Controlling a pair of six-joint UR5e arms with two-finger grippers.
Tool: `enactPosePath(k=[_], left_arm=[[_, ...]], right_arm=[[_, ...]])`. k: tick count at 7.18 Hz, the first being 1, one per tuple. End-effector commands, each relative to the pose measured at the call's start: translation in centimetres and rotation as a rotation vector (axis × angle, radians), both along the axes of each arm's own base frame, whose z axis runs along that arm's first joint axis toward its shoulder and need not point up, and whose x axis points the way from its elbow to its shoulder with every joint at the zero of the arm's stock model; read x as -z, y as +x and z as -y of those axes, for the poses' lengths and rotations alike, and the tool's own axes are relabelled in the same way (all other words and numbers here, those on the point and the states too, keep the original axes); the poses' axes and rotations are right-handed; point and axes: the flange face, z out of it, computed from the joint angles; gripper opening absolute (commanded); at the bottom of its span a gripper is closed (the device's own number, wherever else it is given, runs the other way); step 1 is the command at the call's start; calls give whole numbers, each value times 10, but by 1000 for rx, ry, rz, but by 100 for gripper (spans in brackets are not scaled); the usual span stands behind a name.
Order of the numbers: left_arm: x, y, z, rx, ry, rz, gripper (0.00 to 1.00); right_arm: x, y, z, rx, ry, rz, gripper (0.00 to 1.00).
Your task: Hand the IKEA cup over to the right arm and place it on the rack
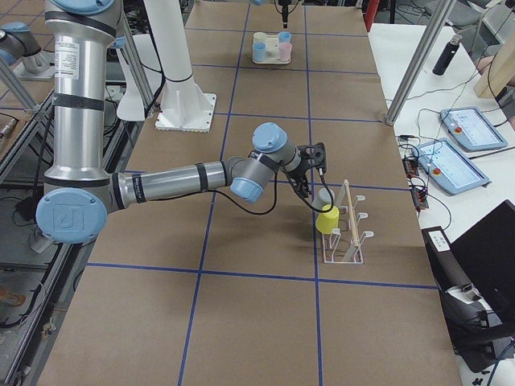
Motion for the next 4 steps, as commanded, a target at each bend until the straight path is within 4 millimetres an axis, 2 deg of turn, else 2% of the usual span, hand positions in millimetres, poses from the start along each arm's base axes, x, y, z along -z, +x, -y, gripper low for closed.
enactPosePath(k=[1,3,4], left_arm=[[-9,21,-2,-40,-16,9,99],[-15,33,-5,-64,-25,14,89],[-16,33,-5,-63,-29,15,67]], right_arm=[[0,0,0,0,-1,0,99],[-1,0,0,0,-2,-1,99],[0,0,0,0,-1,0,99]])
